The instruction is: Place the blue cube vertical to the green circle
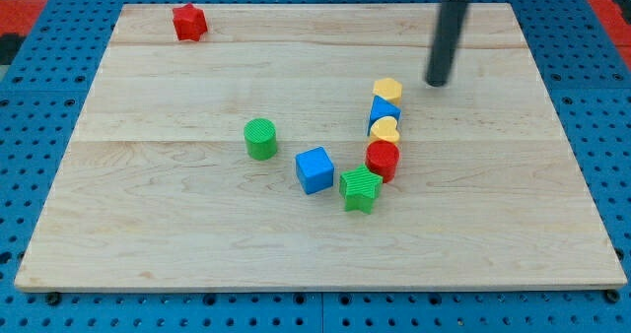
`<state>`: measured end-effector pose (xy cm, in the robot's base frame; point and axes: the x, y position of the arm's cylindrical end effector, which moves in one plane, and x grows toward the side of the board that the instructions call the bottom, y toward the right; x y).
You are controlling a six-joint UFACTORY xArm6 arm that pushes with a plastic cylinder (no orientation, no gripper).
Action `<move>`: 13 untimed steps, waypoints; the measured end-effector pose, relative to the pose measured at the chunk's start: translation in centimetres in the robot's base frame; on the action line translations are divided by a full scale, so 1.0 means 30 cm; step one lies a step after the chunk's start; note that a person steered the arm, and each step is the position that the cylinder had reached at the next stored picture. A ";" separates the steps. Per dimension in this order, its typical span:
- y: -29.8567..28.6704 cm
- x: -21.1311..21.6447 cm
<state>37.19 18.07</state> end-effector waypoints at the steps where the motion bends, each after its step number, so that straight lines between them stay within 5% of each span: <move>1: 0.073 0.297; 2: -0.091 0.533; 4: -0.749 0.509; 8: -0.642 0.160; 10: -0.465 0.099; 12: -0.716 -0.143; 13: -0.752 -0.100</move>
